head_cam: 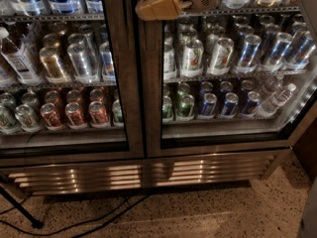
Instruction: Open right fridge door
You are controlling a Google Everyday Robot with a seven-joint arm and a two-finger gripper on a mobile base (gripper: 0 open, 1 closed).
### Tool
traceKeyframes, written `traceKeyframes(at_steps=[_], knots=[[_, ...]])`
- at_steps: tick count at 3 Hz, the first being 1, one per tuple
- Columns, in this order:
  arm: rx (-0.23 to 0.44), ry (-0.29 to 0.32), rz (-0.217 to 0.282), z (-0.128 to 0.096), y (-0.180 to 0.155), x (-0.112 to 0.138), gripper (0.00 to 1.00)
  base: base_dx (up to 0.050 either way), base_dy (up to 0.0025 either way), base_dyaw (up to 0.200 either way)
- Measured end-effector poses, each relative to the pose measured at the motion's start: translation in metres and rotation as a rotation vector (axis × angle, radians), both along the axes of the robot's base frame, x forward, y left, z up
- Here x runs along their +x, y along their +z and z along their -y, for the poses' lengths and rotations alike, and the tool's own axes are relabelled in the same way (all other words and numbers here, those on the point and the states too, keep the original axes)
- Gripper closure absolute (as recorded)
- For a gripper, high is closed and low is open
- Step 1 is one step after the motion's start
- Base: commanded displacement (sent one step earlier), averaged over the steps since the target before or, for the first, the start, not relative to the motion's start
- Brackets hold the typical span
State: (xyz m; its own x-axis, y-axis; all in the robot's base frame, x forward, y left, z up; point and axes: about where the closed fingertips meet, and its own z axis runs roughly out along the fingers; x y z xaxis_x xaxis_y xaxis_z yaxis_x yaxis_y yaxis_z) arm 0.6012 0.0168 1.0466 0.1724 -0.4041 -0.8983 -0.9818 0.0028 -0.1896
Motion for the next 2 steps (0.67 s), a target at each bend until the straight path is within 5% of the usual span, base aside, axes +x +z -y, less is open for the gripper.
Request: traceKeyframes(at_steps=[2], knots=[[0.013, -0.005, -0.006, 0.0004, 0.0017, 0.0015, 1.00, 0.000, 0.00000, 0.000]])
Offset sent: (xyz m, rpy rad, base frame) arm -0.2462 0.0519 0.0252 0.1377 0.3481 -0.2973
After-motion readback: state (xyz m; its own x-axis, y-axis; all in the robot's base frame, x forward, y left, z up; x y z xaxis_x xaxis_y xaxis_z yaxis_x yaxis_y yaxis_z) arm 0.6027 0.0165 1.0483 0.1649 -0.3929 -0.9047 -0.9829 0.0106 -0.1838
